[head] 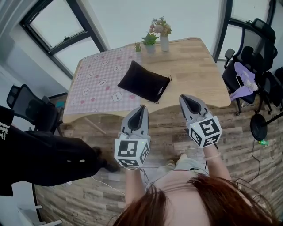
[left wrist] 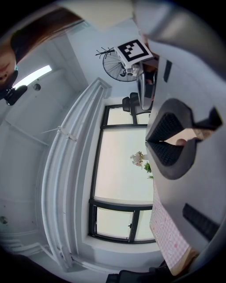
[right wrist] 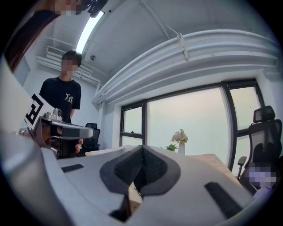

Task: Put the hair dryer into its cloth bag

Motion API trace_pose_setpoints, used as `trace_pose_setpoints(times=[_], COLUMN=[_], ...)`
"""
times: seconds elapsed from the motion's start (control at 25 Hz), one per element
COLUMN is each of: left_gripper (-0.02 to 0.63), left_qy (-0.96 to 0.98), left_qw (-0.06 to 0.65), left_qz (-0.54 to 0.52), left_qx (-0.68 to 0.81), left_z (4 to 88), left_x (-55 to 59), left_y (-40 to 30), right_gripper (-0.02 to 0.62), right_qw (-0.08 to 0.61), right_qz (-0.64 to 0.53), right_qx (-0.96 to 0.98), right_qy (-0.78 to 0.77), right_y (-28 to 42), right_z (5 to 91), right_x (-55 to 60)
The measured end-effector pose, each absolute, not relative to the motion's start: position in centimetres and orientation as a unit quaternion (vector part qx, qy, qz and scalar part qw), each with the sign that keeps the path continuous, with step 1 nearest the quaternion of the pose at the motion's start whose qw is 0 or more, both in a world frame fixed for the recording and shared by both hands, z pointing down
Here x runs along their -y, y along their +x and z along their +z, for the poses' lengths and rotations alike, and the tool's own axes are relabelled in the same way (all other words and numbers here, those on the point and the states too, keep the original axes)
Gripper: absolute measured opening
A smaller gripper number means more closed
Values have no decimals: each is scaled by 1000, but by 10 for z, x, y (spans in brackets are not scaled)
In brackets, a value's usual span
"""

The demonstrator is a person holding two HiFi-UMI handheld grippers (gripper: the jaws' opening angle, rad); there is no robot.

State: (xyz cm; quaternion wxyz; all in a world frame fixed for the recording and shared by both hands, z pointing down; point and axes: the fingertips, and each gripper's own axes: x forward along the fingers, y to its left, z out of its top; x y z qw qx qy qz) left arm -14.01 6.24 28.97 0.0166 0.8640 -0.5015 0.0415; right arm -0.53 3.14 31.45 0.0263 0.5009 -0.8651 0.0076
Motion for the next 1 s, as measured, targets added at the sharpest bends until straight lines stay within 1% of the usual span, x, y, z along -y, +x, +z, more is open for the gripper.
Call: trace_pose_setpoints(times=[1.0], left_gripper=[12], left_qy=[855], left_qw=[18], left_qz=[25], left_qx=[518], left_z=[264], left_x=[-93], left_y=[-70], right_gripper=[0], right_qw=[3], right_qz=[-9], right_qx=[881], right_qy=[473], right_y=[50], right_z=[283], right_x=[-73])
